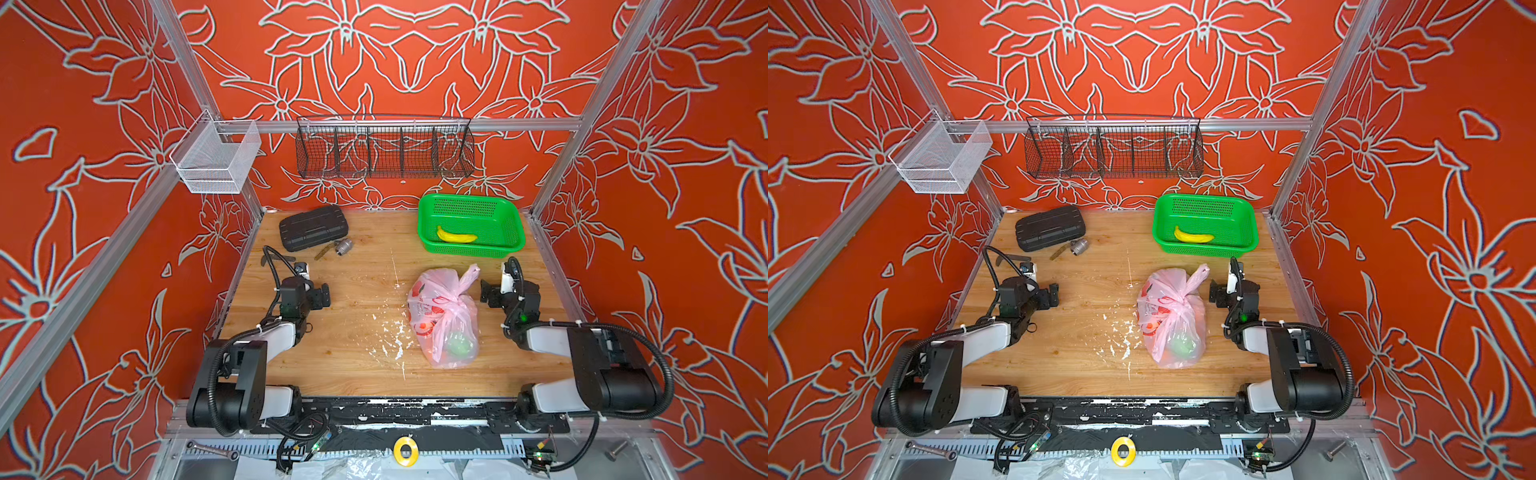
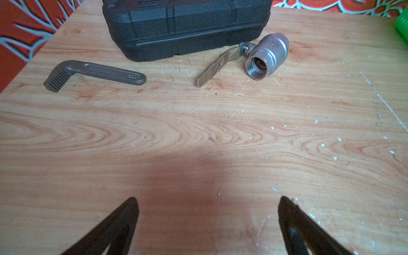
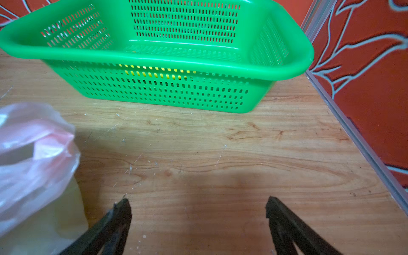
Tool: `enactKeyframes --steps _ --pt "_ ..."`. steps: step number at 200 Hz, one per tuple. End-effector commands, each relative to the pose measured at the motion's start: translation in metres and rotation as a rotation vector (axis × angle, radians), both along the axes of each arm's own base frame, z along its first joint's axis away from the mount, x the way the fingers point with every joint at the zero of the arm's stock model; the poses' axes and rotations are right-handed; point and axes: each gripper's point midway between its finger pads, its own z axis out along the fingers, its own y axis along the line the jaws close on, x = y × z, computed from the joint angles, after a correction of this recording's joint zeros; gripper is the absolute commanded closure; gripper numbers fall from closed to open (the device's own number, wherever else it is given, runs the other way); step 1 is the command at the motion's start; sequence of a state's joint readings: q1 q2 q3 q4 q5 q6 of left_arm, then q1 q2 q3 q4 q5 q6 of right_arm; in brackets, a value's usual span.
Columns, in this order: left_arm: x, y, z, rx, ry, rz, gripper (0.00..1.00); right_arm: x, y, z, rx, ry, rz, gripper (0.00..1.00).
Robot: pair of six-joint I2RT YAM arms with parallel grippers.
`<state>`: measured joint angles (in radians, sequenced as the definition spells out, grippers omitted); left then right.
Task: Untie the knot of the plastic bag and take out the fruit
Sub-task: Untie the plastic bag at the center of the table.
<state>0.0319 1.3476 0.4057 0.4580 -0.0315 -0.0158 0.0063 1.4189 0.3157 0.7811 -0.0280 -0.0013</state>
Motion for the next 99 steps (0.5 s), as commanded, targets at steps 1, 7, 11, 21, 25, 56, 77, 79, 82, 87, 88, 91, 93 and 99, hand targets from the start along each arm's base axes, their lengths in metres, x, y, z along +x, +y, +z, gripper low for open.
enactKeyframes --steps 1,7,11,21,25,56,77,79,82,87,88,91,93,99 --pt "0.0060 0.0000 0.0086 0.001 -0.031 -0.003 0.03 0.0044 0.0026 0.0081 -0.014 -0.020 0.022 0.03" --pt "0.0061 0.0001 0.0085 0.000 -0.031 -0.002 0.03 0.0047 0.0025 0.0085 -0.015 -0.020 0.023 0.03" --pt "0.0060 0.0000 0.0086 0.001 -0.031 -0.002 0.03 0.0047 0.0027 0.0088 -0.014 -0.021 0.023 0.03" --pt "0.0063 0.0002 0.0087 0.001 -0.031 -0.002 0.03 0.0048 0.0027 0.0087 -0.014 -0.021 0.023 0.03" --pt "0.0063 -0.0002 0.0086 0.000 -0.031 -0.003 0.03 0.0045 0.0028 0.0081 -0.013 -0.019 0.023 0.03" --pt "0.0064 0.0000 0.0088 0.001 -0.031 -0.003 0.03 0.0046 0.0027 0.0083 -0.014 -0.020 0.023 0.03" --pt "0.0064 -0.0002 0.0084 0.001 -0.030 -0.004 0.03 0.0047 0.0024 0.0083 -0.013 -0.020 0.022 0.03" --pt "0.0063 -0.0003 0.0085 0.001 -0.030 -0.004 0.03 0.0045 0.0020 0.0082 -0.013 -0.019 0.021 0.03" --pt "0.0064 0.0001 0.0087 0.001 -0.031 -0.003 0.03 0.0046 0.0025 0.0083 -0.012 -0.020 0.023 0.03" --pt "0.0061 -0.0003 0.0087 0.001 -0.031 -0.004 0.03 0.0051 0.0018 0.0088 -0.013 -0.021 0.021 0.03" --pt "0.0063 -0.0003 0.0087 0.001 -0.031 -0.004 0.03 0.0051 0.0018 0.0089 -0.013 -0.021 0.022 0.03" --pt "0.0061 -0.0003 0.0087 0.001 -0.031 -0.004 0.03 0.0050 0.0019 0.0087 -0.013 -0.020 0.022 0.03" --pt "0.0064 -0.0002 0.0091 0.001 -0.032 -0.004 0.03 0.0051 0.0019 0.0089 -0.013 -0.021 0.022 0.03" --pt "0.0060 -0.0003 0.0084 0.001 -0.030 -0.004 0.03 0.0050 0.0022 0.0089 -0.012 -0.021 0.023 0.03"
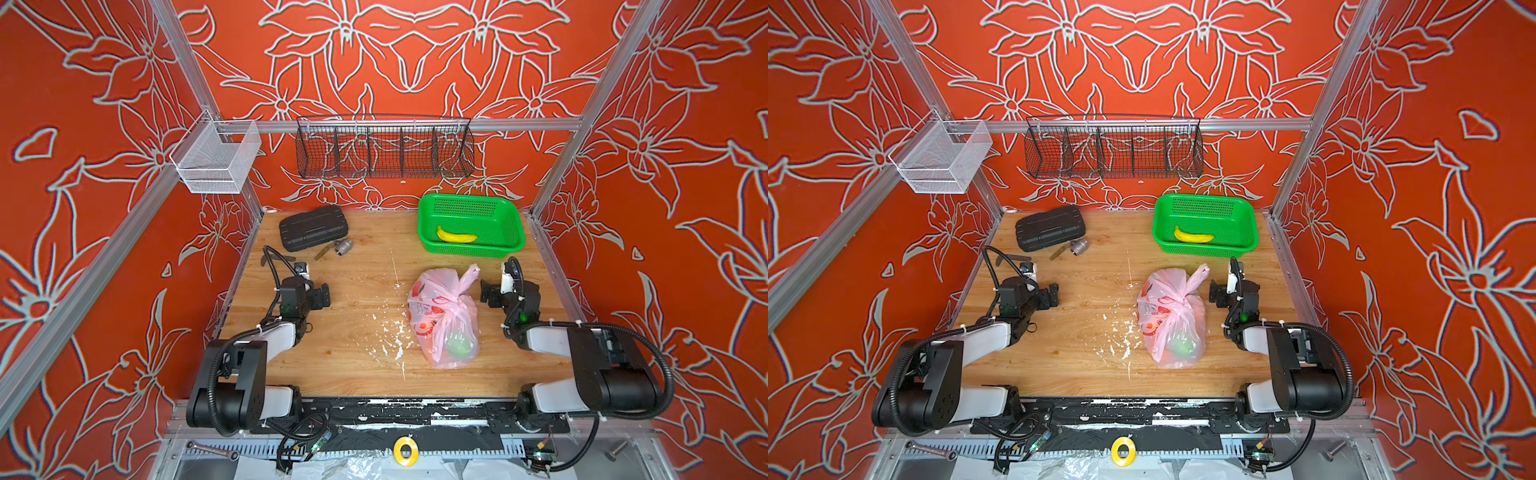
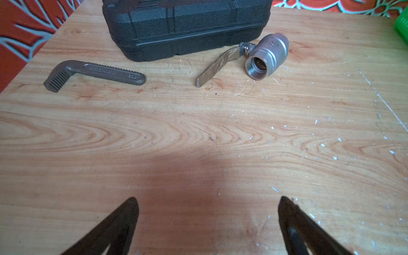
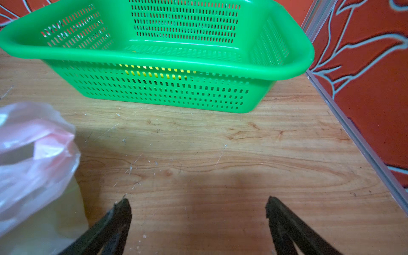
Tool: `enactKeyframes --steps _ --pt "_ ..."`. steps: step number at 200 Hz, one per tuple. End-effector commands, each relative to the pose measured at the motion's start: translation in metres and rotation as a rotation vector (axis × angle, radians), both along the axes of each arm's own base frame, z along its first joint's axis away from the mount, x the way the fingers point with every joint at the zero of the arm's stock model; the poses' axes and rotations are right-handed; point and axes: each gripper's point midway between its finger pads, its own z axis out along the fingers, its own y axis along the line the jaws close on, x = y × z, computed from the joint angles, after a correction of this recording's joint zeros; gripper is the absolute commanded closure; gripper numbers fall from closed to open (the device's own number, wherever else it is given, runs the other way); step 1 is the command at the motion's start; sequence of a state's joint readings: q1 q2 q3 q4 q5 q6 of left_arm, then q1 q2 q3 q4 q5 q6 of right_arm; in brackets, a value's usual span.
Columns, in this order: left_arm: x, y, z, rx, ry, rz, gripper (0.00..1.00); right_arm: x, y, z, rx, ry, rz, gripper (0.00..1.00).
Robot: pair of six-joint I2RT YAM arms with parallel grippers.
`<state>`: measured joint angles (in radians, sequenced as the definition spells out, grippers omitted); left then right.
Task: Untie the knot of the plastic bag and take out the fruit
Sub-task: Untie the plastic bag at the center of the table.
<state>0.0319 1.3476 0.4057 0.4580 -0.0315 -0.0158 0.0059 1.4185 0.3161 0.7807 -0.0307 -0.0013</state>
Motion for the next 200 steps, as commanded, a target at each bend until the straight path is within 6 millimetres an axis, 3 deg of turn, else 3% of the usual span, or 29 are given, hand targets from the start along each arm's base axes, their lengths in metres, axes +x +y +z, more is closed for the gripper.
enactKeyframes --steps 1,126,159,181,200 --pt "0.006 0.000 0.009 0.001 -0.031 -0.004 0.03 0.005 0.002 0.008 -0.014 -0.019 0.020 0.03" --pt "0.006 0.001 0.011 0.004 -0.038 0.003 0.03 -0.005 -0.002 0.020 -0.016 -0.082 -0.002 0.04" --pt "0.000 0.011 0.038 0.031 -0.026 0.091 0.03 -0.014 -0.008 0.049 0.014 -0.039 -0.064 0.04" --pt "-0.008 0.015 0.067 0.043 -0.078 0.150 0.03 -0.034 -0.013 0.075 0.142 -0.023 -0.152 0.06" --pt "-0.013 0.009 0.095 -0.056 -0.120 0.176 0.03 -0.057 -0.007 0.102 0.298 0.001 -0.178 0.10"
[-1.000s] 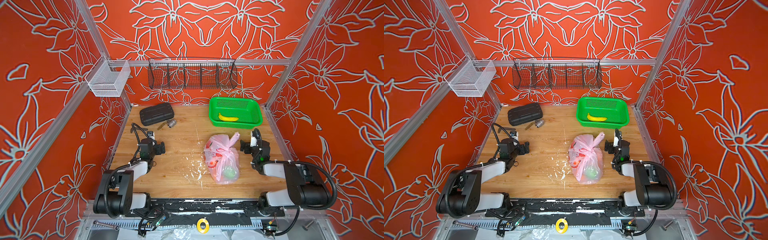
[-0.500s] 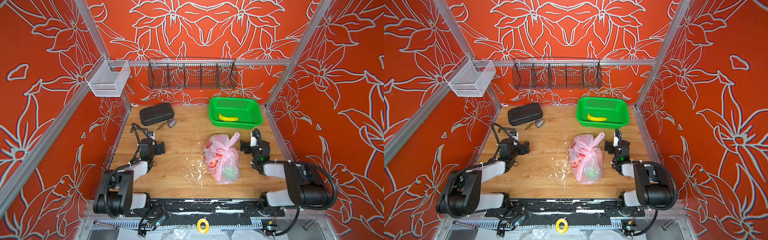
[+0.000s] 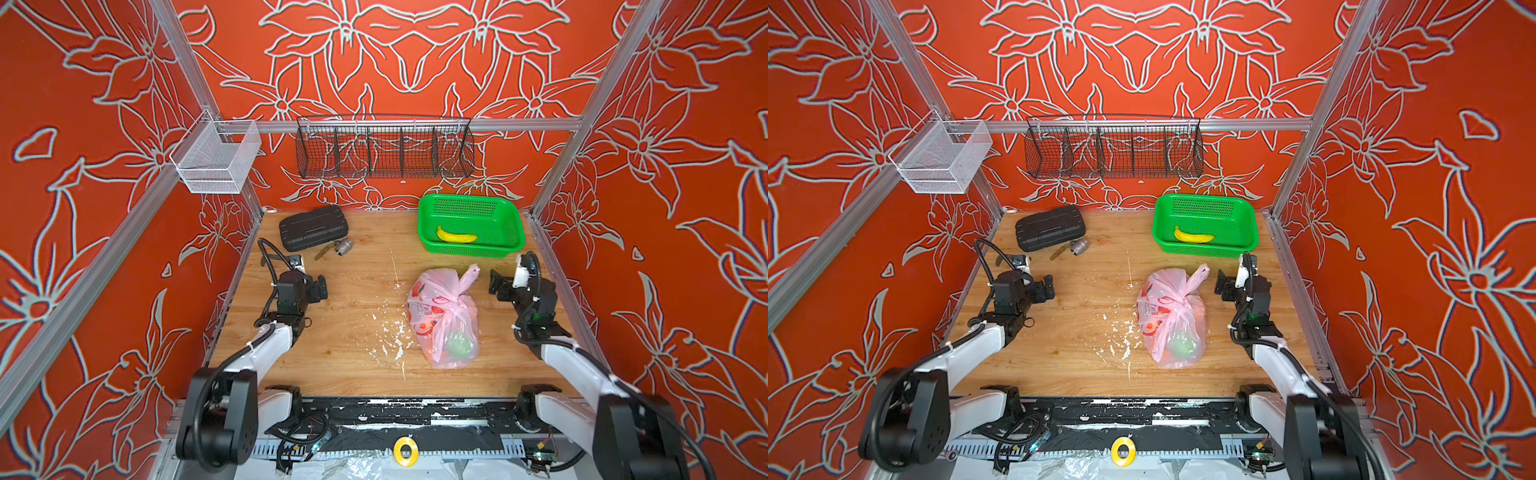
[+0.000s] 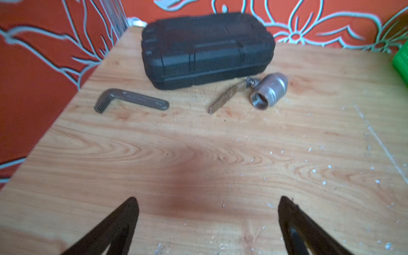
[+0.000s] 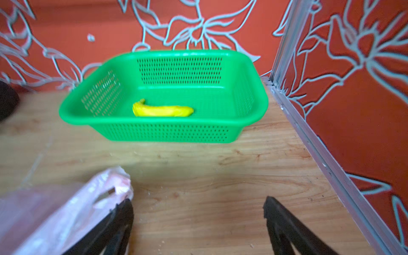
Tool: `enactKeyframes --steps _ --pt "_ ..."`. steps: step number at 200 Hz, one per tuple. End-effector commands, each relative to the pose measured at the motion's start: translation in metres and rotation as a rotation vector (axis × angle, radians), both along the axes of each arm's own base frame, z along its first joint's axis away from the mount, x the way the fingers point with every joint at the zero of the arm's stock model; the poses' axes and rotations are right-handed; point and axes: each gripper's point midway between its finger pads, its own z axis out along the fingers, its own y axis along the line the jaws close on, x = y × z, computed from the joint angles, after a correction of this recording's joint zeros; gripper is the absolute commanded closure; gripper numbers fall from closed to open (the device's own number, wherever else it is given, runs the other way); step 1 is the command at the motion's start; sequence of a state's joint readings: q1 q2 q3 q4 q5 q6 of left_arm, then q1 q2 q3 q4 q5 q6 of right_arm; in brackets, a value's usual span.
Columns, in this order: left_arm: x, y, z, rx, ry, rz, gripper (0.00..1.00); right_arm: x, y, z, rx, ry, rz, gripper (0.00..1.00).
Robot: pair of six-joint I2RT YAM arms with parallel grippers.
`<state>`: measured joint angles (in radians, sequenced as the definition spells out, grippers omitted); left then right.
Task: Untie the knot of the plastic bag and take out the fruit
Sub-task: Untie the plastic bag at the center of the table.
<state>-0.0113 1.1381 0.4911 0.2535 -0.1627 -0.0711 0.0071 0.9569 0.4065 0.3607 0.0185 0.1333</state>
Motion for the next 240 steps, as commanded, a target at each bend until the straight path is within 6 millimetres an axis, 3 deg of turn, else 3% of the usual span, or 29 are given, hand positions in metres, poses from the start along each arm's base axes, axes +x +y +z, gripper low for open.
enactKeyframes --steps 1,22,24,60,65,94,119,151,192,215,240 --pt "-0.010 0.002 0.031 -0.084 -0.032 0.072 0.03 -0.034 0.002 0.002 0.207 0.140 -0.067 0.10" --pt "-0.011 -0.020 0.055 -0.260 -0.043 0.041 0.03 -0.064 0.024 0.018 0.361 0.269 -0.012 0.14" --pt "-0.014 -0.023 0.064 -0.280 -0.063 0.031 0.03 -0.067 0.027 0.020 0.369 0.281 -0.001 0.14" --pt "-0.023 -0.088 0.100 -0.474 0.030 -0.157 0.02 -0.118 0.072 0.037 0.480 0.483 0.187 0.18" --pt "-0.020 -0.097 0.095 -0.479 0.073 -0.177 0.02 -0.122 0.076 0.040 0.492 0.496 0.203 0.19" --pt "-0.028 -0.153 0.112 -0.504 0.180 -0.347 0.03 -0.142 0.108 0.047 0.577 0.618 0.331 0.24" --pt "-0.047 -0.214 0.117 -0.492 0.272 -0.536 0.11 -0.149 0.114 0.040 0.482 0.696 0.348 0.30" --pt "-0.069 -0.282 0.107 -0.421 0.360 -0.735 0.17 -0.149 0.134 0.026 0.470 0.742 0.413 0.32" --pt "-0.095 -0.349 0.074 -0.033 0.294 -1.100 0.21 -0.137 0.150 -0.008 0.439 0.759 0.435 0.34" --pt "-0.106 -0.368 0.046 0.196 0.227 -1.319 0.22 -0.126 0.149 -0.026 0.394 0.756 0.411 0.35" --pt "-0.091 -0.371 0.020 0.377 0.224 -1.367 0.32 -0.119 0.148 -0.038 0.361 0.736 0.403 0.36"
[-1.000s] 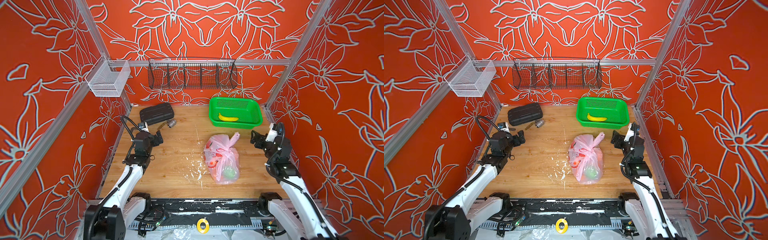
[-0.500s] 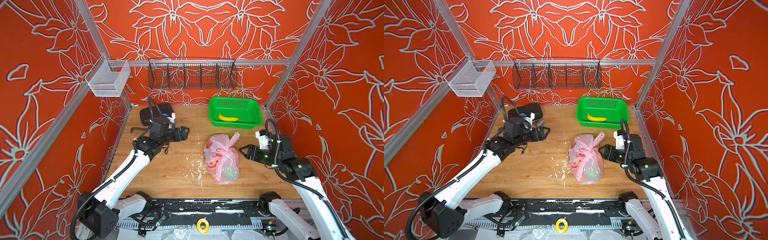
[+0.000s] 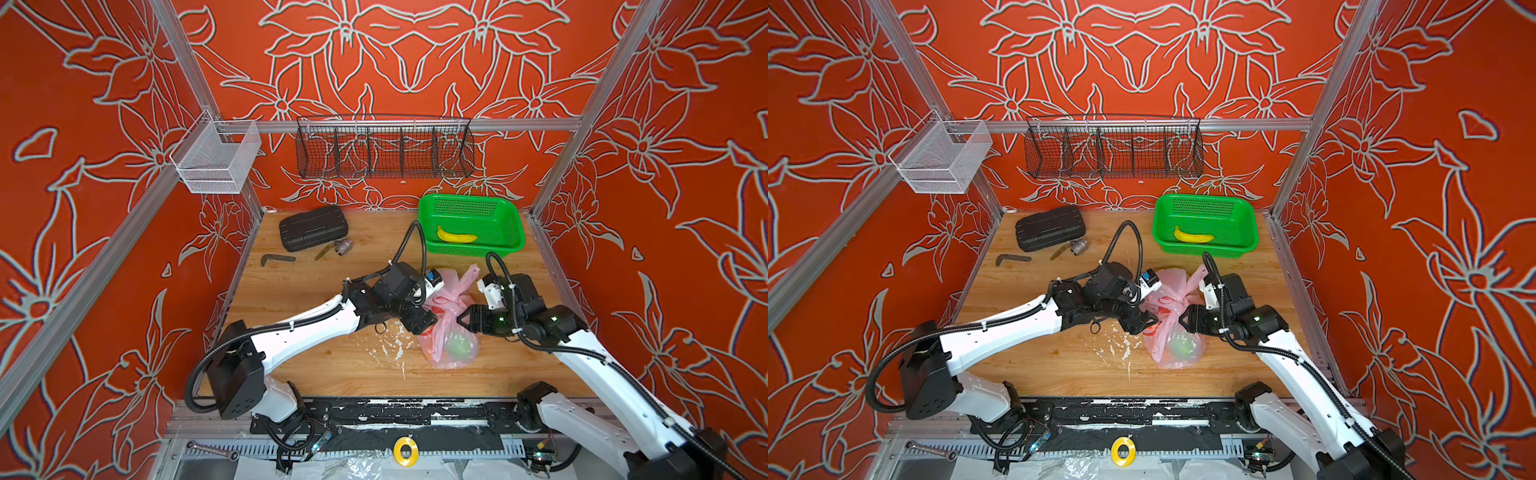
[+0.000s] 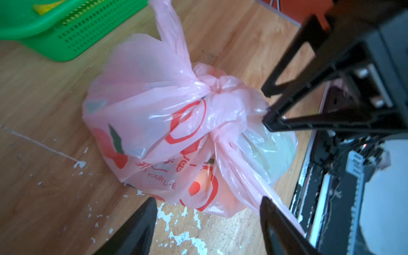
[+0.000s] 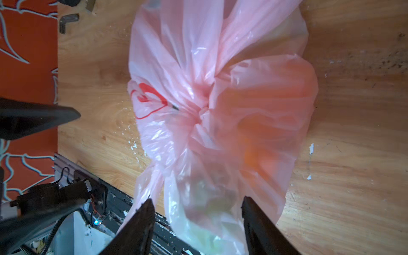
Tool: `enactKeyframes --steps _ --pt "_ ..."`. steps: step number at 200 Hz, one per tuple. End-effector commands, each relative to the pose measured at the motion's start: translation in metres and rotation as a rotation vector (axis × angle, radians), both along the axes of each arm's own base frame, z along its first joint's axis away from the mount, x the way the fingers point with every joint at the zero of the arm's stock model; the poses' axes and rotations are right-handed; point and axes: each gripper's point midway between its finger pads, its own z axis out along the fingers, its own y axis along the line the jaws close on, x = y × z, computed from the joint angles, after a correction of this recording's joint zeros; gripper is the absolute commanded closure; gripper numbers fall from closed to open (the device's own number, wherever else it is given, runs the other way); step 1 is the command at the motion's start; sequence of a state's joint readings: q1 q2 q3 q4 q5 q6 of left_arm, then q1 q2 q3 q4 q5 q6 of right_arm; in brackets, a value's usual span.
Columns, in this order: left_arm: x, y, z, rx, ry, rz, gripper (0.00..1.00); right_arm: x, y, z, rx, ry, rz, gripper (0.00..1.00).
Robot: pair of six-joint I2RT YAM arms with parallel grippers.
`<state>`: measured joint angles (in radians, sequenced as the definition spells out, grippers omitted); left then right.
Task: Untie the knot of the plastic bag and take out the fruit
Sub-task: Untie the plastic bag at the center of the table.
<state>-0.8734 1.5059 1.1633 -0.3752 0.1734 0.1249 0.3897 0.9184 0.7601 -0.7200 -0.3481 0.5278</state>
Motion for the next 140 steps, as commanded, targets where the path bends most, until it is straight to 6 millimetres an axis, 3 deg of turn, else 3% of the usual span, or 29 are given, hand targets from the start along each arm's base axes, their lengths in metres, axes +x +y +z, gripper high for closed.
enactKeyframes --steps 1,35,62,114,140 --pt "0.019 -0.005 -0.015 0.136 -0.210 -0.175 0.32 0.017 -0.001 -0.001 -0.023 -0.085 -0.024 0.36" --pt "0.035 -0.016 -0.034 0.220 -0.285 -0.255 0.32 0.018 0.008 -0.007 0.030 -0.101 0.008 0.55" --pt "0.046 -0.029 -0.039 0.233 -0.343 -0.308 0.24 0.018 0.010 -0.014 0.038 -0.105 0.012 0.68" --pt "0.061 -0.038 -0.022 0.230 -0.463 -0.328 0.17 0.015 0.007 -0.021 0.006 -0.105 0.031 0.89" --pt "0.062 -0.044 -0.019 0.210 -0.479 -0.360 0.18 0.015 0.004 -0.020 -0.010 -0.113 0.029 0.94"
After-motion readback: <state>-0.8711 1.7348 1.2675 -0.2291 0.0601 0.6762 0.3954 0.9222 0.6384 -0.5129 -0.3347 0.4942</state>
